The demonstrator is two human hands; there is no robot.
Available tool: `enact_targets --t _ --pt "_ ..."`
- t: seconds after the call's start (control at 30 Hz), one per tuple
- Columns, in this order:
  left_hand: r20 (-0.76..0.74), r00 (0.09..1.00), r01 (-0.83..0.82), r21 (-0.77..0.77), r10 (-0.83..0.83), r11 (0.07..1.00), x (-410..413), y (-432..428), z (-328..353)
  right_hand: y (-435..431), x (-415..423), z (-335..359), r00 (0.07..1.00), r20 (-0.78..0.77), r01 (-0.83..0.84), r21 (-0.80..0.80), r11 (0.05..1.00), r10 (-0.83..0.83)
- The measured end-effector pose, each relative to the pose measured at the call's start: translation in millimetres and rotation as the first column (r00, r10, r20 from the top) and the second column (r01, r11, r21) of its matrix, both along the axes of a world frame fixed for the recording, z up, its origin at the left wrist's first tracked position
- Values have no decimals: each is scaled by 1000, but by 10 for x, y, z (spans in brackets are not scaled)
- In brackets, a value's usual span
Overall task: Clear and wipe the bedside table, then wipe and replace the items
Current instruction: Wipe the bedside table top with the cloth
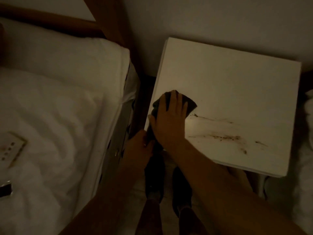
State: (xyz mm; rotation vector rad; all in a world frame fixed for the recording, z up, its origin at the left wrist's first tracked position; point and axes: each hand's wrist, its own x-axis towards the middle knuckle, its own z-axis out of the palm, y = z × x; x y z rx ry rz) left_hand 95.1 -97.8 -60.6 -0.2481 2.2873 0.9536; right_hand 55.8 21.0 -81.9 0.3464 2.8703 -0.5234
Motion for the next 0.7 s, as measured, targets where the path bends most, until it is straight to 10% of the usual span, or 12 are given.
enact_targets --t 0.33,0.7 --pt "-321 944 27 -151 -74 988 -52 -32 -11 126 459 -360 956 -95 -272 75 959 279" --pt "-387 750 429 -334 -537 839 -102 601 -104 1373 1007 -378 997 -68 -29 203 979 44"
